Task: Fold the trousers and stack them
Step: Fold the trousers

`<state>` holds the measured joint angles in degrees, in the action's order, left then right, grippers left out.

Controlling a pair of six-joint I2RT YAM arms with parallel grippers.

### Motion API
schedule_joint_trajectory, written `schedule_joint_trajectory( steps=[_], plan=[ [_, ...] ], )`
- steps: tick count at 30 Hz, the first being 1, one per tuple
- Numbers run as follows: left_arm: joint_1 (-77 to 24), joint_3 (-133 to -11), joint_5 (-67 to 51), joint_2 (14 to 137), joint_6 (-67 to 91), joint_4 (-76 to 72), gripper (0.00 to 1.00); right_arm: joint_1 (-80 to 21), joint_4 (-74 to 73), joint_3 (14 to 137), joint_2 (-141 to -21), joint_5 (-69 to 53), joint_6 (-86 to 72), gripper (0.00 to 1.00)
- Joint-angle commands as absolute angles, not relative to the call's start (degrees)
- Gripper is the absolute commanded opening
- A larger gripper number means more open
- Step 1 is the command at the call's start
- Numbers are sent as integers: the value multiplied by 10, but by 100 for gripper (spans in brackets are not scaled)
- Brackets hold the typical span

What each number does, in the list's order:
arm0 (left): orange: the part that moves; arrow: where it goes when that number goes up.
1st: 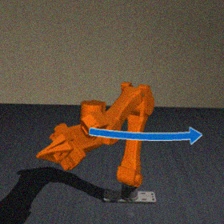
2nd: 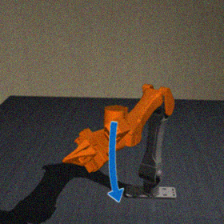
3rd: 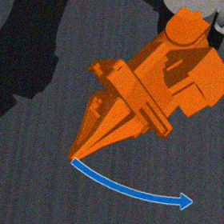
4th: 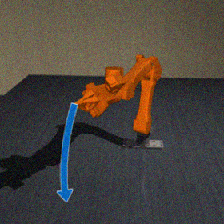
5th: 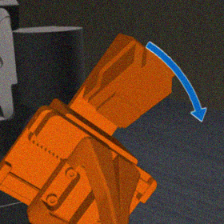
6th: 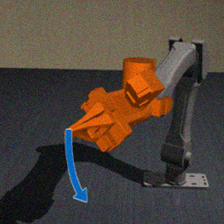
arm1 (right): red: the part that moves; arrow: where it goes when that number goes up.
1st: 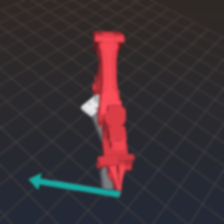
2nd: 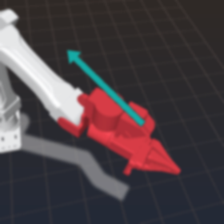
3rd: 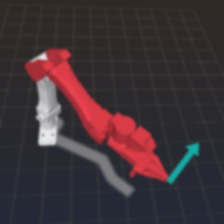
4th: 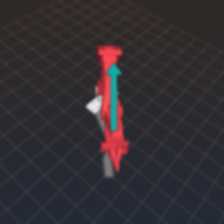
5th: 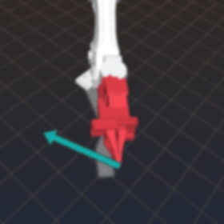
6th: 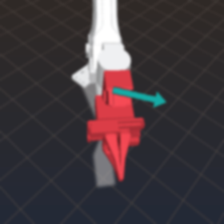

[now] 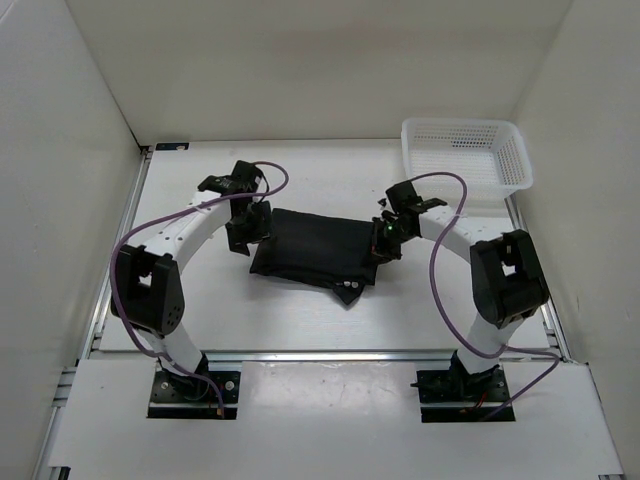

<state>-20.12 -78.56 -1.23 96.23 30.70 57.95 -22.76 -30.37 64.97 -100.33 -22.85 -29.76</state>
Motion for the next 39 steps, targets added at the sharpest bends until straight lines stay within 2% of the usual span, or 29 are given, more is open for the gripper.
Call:
schedule_joint_trajectory(
  steps=[1, 4, 10, 15, 16, 19, 20, 21, 23, 24, 25, 26, 27, 29, 30, 39],
  plan=[
    [-205, -795, -29, 930, 294, 562, 74, -250, -334, 683, -961, -190, -292, 0],
    [-205, -795, -29, 919, 294, 562, 70, -257, -366, 688, -913, -158, -287, 0],
    [-205, -812, -29, 919, 294, 562, 70, -263, -421, 671, -829, -124, -276, 0],
    [-205, -857, -34, 958, 284, 562, 70, -263, -413, 609, -823, -113, -271, 0],
    [-205, -869, -34, 981, 284, 562, 68, -263, -407, 602, -834, -102, -271, 3],
    [-218, -928, -49, 1018, 279, 576, 61, -263, -407, 602, -841, -73, -271, 35],
    [-218, -943, -56, 1039, 273, 577, 59, -263, -415, 609, -834, -60, -271, 61],
    [-234, -954, -56, 1047, 273, 583, 54, -268, -422, 617, -818, -36, -277, 73],
    [-239, -969, -56, 1070, 268, 583, 44, -268, -427, 648, -804, -16, -287, 76],
    [-244, -976, -56, 1078, 268, 583, 40, -273, -427, 658, -804, -16, -293, 71],
    [-244, -976, -62, 1087, 263, 583, 27, -281, -427, 668, -804, -16, -302, 63],
    [-244, -968, -62, 1096, 263, 583, 21, -292, -427, 676, -804, -16, -308, 52],
    [-244, -960, -73, 1111, 263, 571, 17, -297, -420, 682, -822, -16, -308, 28],
    [-251, -929, -96, 1123, 263, 563, 10, -304, -409, 682, -840, -42, -322, 11],
    [-251, -919, -102, 1129, 268, 557, 10, -304, -389, 675, -855, -56, -323, 3],
    [-282, -747, -72, 1054, 335, 513, 10, -310, -284, 540, -966, -69, -334, 1]
  ],
)
